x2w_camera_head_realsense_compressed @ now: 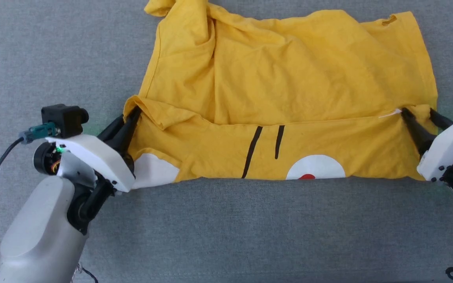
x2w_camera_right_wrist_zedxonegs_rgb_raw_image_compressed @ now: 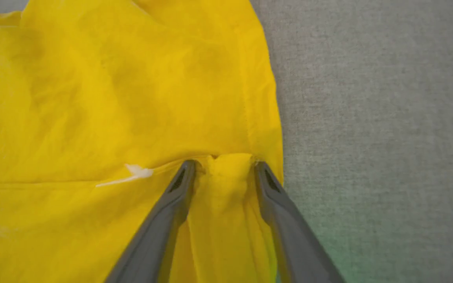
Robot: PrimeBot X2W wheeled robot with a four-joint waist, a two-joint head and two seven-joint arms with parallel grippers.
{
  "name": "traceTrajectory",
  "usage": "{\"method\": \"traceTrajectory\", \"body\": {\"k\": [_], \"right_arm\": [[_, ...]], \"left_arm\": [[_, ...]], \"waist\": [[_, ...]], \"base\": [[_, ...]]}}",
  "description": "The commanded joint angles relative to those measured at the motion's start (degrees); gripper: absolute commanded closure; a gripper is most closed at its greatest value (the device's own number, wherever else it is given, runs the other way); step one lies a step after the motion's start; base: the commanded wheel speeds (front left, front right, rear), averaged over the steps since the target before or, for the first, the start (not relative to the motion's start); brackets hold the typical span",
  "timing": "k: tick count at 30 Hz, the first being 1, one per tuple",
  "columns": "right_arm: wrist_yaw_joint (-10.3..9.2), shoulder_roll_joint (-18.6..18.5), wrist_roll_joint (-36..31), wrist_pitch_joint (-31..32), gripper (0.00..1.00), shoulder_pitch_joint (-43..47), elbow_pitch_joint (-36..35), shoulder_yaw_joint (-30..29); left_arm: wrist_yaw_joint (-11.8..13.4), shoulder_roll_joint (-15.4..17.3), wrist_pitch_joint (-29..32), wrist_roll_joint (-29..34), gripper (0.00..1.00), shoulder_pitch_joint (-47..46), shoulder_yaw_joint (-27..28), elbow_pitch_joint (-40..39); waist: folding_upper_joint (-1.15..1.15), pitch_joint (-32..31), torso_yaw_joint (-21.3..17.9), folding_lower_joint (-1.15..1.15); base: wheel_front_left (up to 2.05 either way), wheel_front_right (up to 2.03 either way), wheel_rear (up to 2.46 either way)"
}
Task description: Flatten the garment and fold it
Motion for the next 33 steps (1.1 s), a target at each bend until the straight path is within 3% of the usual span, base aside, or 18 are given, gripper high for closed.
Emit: {"method": "traceTrajectory", "body": {"k": [1,9,14,15,23,26,33], "right_arm": [[-0.21,0.4,-0.2,0.1,0.00,1.1,1.4,0.0],[-0.21,0.8,2.1,-1.0,0.00,5.0,-5.8,-1.6],[-0.21,2.6,1.1,-5.8,0.00,8.9,-12.3,-4.7],[-0.21,2.6,1.1,-5.8,0.00,8.9,-12.3,-4.7],[-0.21,7.9,-8.2,-17.5,0.00,15.5,-18.5,-8.1],[-0.21,9.9,-11.9,-22.0,0.00,17.7,-19.1,-8.9],[-0.21,12.6,-18.9,-29.7,0.00,22.7,-19.4,-10.6]], "left_arm": [[-0.3,-0.6,0.0,-0.8,0.00,0.9,-0.3,1.0],[1.2,-0.3,-5.4,-1.9,0.00,6.1,2.4,-4.8],[5.7,-0.8,-13.7,0.6,0.00,11.7,5.5,-11.9],[5.7,-0.8,-13.7,0.6,0.00,11.7,5.5,-11.9],[12.8,-3.7,-19.0,9.2,0.00,20.9,11.1,-21.4],[13.1,-6.4,-19.1,13.7,0.00,24.2,13.9,-24.9],[11.0,-13.5,-19.1,19.2,0.00,31.6,16.6,-25.9]], "waist": [[-0.01,-0.9,0.2,0.01],[-0.01,-4.2,0.3,0.01],[-0.01,-6.8,0.2,0.01],[-0.01,-6.8,0.2,0.01],[-0.01,-10.6,0.5,0.01],[-0.01,-11.8,0.6,0.01],[-0.01,-14.7,0.9,0.01]], "base": [[0.00,0.00,0.00],[0.00,0.00,0.00],[0.00,0.00,0.00],[0.00,0.00,0.00],[0.00,0.00,0.00],[0.00,0.00,0.00],[0.00,0.00,0.00]]}}
